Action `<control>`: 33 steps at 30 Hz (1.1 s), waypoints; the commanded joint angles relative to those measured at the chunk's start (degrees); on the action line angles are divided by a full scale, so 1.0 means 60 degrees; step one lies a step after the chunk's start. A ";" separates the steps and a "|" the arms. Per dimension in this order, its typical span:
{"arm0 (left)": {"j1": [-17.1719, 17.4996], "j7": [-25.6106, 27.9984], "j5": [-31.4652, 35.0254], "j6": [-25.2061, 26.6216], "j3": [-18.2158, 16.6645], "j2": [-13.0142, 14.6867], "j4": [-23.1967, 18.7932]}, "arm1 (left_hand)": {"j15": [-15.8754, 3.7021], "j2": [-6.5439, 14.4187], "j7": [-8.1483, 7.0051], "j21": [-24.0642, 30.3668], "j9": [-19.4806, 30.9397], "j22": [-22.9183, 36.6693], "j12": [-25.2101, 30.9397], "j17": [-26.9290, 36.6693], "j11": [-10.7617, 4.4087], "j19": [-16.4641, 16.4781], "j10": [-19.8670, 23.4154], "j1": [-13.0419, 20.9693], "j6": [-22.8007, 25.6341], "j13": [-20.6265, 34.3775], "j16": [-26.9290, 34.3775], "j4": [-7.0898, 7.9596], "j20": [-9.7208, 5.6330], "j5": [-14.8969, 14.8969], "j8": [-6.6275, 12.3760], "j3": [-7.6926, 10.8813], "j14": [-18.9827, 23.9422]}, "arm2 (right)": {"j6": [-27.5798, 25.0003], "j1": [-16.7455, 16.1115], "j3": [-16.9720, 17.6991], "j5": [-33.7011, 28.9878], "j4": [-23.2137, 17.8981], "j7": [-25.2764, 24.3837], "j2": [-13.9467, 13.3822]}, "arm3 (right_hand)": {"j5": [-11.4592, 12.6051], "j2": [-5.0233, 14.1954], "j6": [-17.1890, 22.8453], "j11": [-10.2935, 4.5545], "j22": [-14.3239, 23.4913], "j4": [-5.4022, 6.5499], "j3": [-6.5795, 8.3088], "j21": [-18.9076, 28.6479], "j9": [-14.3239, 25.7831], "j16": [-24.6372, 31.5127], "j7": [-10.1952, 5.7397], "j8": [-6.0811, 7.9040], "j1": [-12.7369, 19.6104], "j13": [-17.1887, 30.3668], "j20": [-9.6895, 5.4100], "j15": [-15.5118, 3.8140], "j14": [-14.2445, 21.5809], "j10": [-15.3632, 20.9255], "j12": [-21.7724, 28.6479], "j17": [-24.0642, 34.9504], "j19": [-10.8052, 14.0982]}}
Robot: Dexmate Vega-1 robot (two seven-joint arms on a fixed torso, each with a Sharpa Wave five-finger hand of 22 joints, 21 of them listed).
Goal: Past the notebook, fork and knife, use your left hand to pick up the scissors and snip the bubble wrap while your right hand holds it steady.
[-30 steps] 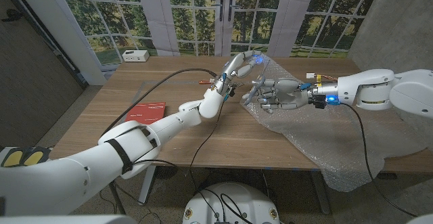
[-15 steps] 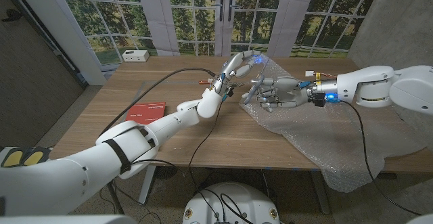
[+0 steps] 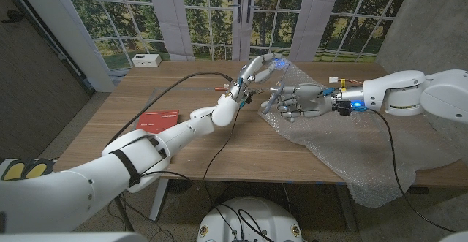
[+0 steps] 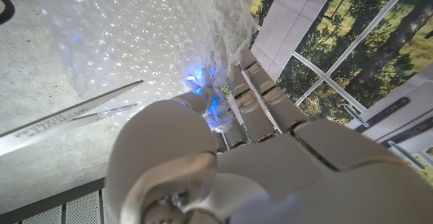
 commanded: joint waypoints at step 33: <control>0.0298 -0.0260 0.0434 -0.0321 -0.0199 0.0147 -0.0466 | -0.0804 0.0021 -0.0001 0.0149 0.0130 0.0021 0.0082 0.0090 0.0030 -0.0134 0.0191 -0.0028 0.0184 0.0062 0.0000 -0.0143 -0.0205 -0.0025 0.0035 0.0027 0.0024 | 0.0195 -0.0213 0.0220 -0.0091 0.0251 0.0257 -0.0119 | -0.0037 0.0142 0.0016 -0.0079 0.0033 -0.0008 -0.0174 -0.0007 0.0007 -0.0007 0.0027 0.0058 0.0051 0.0004 -0.0705 -0.1297 0.0135 0.0050 0.0055 0.0053 0.0092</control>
